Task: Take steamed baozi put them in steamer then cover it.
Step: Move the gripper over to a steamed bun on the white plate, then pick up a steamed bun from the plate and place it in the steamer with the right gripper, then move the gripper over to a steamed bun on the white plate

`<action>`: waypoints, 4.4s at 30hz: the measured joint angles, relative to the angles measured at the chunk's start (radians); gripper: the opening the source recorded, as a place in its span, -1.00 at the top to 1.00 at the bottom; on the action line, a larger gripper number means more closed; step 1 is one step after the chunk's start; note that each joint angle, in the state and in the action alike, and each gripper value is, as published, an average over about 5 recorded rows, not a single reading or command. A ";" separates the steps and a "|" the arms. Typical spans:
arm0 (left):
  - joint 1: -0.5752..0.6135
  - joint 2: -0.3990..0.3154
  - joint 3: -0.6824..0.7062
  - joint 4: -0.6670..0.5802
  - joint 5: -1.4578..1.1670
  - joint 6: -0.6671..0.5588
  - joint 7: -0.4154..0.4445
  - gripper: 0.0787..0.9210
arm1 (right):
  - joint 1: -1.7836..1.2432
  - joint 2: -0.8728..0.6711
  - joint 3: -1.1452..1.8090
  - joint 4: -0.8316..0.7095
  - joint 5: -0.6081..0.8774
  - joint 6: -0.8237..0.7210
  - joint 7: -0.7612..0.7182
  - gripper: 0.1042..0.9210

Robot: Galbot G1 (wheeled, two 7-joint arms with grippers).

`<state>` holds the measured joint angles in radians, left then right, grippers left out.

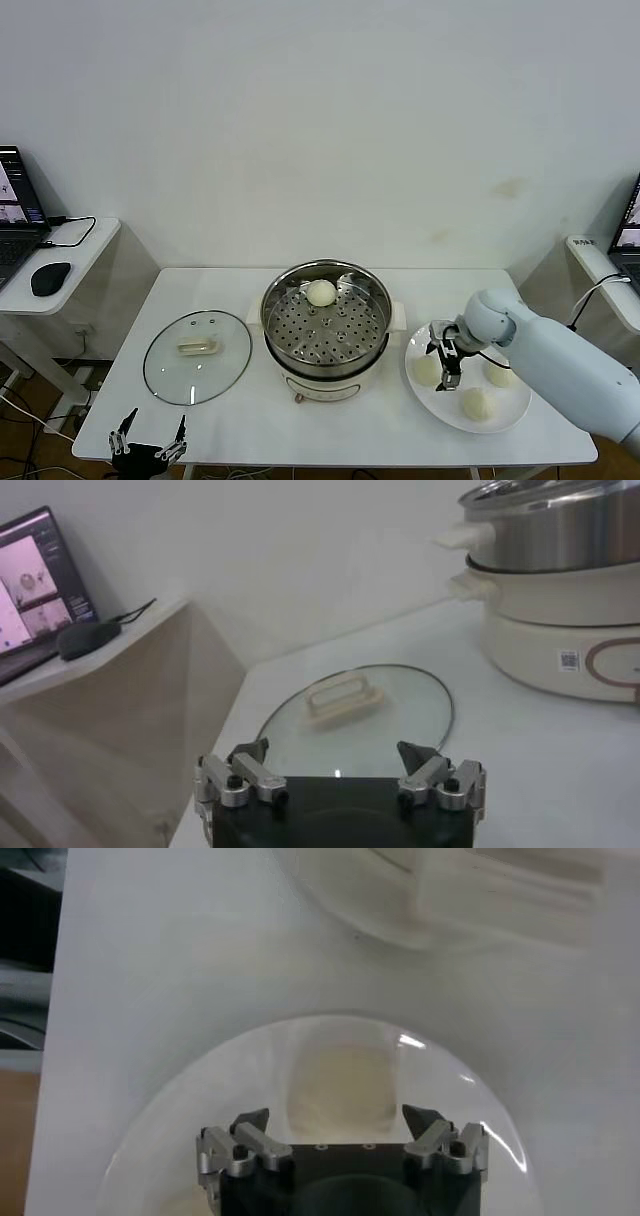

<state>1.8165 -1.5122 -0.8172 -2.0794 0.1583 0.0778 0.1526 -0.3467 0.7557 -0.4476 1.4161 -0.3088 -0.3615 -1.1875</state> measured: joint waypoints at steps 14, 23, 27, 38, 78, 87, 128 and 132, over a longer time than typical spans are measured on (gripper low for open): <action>0.000 -0.001 0.000 0.003 0.000 0.001 -0.001 -0.77 | -0.006 0.007 0.005 -0.012 -0.002 0.001 0.011 -0.53; 0.002 -0.003 0.003 0.001 0.003 0.000 -0.003 -0.77 | -0.009 0.000 0.022 -0.008 0.001 -0.002 0.012 -0.26; 0.003 -0.003 0.004 -0.002 0.003 0.000 -0.006 -0.77 | -0.002 -0.013 0.034 0.002 0.011 -0.006 0.009 -0.24; -0.014 -0.005 0.011 -0.016 0.000 0.002 -0.005 -0.77 | 0.106 -0.127 0.025 0.085 0.101 -0.038 -0.032 -0.24; -0.051 -0.029 -0.011 -0.059 -0.002 0.009 -0.004 -0.77 | 0.849 0.434 -0.611 -0.146 0.625 -0.252 -0.061 -0.24; -0.064 -0.026 -0.012 -0.045 -0.011 0.012 -0.003 -0.77 | 0.791 0.551 -0.626 -0.260 0.587 -0.251 -0.057 -0.24; -0.075 -0.040 0.008 -0.048 -0.015 0.028 0.010 -0.77 | 0.743 0.492 -0.521 -0.214 0.519 -0.243 -0.055 -0.76; -0.073 -0.038 0.010 -0.051 -0.017 0.032 0.014 -0.77 | 0.786 0.382 -0.508 -0.129 0.531 -0.223 -0.079 -0.76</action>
<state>1.7434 -1.5504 -0.8067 -2.1307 0.1416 0.1097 0.1669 0.4397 1.1380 -0.9556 1.2872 0.2223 -0.5844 -1.2661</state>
